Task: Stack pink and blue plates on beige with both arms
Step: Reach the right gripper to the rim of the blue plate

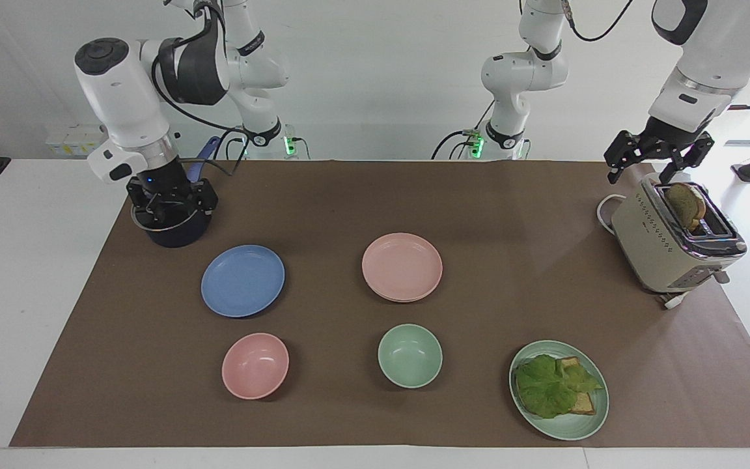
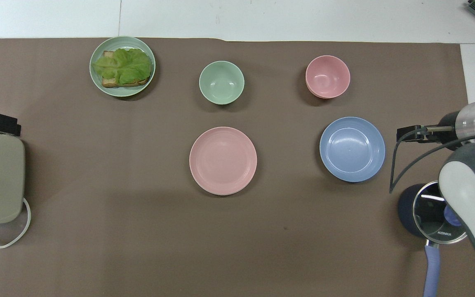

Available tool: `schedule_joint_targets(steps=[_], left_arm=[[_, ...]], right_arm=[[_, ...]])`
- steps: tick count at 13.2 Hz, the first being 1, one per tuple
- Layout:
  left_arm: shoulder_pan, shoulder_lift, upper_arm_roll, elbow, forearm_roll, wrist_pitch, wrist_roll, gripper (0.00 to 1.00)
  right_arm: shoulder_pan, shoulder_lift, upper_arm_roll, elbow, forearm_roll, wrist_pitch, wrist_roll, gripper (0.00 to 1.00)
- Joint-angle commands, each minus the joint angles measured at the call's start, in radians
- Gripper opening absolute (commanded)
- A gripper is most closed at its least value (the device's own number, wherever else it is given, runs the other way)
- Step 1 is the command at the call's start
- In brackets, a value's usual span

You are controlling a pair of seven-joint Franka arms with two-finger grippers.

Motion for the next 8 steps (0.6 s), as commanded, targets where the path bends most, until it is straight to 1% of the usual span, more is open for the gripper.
schedule_joint_targets(steps=[1, 3, 5, 8], left_arm=[[-0.002, -0.011, 0.001, -0.004, 0.016, -0.016, 0.012, 1.00], [-0.002, -0.011, 0.001, -0.004, 0.016, -0.016, 0.012, 1.00], [-0.002, -0.011, 0.001, -0.004, 0.016, -0.016, 0.012, 1.00], [-0.002, -0.011, 0.001, -0.004, 0.016, -0.016, 0.012, 1.00]], right_arm=[[-0.060, 0.026, 0.004, -0.110, 0.104, 0.158, -0.140, 1.00], [-0.068, 0.075, 0.002, -0.111, 0.151, 0.208, -0.185, 1.00], [-0.084, 0.141, 0.002, -0.112, 0.229, 0.280, -0.304, 1.00], [-0.095, 0.184, 0.004, -0.117, 0.232, 0.329, -0.332, 1.00]])
